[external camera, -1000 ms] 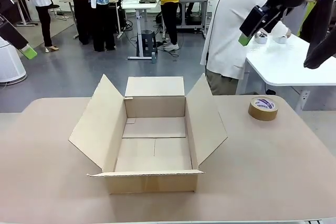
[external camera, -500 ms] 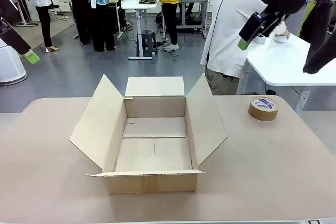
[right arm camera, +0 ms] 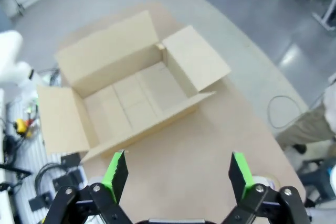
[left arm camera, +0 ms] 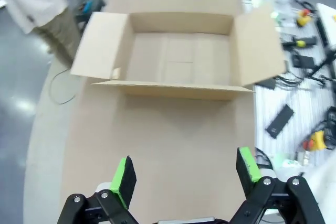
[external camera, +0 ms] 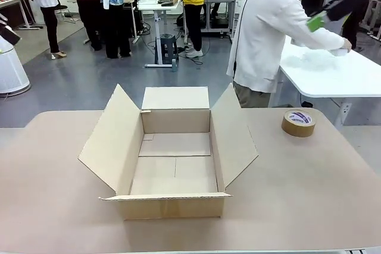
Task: Wrap the clocks to prevent damage.
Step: Open the side flaps of the Package Box.
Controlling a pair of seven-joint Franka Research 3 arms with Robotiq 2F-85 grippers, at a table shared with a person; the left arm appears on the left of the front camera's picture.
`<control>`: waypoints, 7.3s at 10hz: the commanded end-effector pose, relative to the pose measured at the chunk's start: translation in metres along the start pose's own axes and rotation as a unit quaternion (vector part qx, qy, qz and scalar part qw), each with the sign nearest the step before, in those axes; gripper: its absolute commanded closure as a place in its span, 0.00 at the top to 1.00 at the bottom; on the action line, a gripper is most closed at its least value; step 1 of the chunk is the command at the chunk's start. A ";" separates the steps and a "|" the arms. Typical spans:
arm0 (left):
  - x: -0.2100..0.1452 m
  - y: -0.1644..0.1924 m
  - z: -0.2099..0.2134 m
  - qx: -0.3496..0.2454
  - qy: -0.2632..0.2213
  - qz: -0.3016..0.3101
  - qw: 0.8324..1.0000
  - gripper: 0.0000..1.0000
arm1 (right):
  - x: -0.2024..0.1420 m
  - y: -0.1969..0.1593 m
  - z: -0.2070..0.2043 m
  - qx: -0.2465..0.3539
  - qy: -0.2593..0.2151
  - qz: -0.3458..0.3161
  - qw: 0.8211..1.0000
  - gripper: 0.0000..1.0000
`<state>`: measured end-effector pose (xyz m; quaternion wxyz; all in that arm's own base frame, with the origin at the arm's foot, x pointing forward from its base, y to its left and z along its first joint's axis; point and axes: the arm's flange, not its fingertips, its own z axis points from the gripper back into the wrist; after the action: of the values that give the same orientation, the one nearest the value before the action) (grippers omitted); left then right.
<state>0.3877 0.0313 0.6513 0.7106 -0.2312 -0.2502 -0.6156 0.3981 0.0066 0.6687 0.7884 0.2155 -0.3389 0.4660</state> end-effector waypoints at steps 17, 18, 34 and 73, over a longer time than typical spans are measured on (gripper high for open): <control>-0.053 0.008 0.021 0.053 -0.020 -0.012 0.998 0.14 | -0.059 -0.037 0.012 0.028 0.010 0.114 0.993 0.18; -0.056 0.006 0.020 0.054 -0.018 -0.010 0.998 0.05 | -0.060 -0.037 0.013 0.028 0.014 0.114 0.993 0.07; 0.163 -0.036 -0.057 0.041 0.257 0.285 0.923 0.00 | 0.101 0.107 -0.129 -0.178 0.214 -0.237 0.931 0.00; 0.058 0.056 -0.357 0.222 0.296 0.591 0.717 0.00 | -0.053 0.071 -0.355 -0.267 0.307 -0.459 0.790 0.01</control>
<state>0.4787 -0.2348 0.4174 0.9982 0.0402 0.0375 -0.0253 0.4337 0.2423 0.3991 0.9984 -0.0336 -0.0445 -0.0066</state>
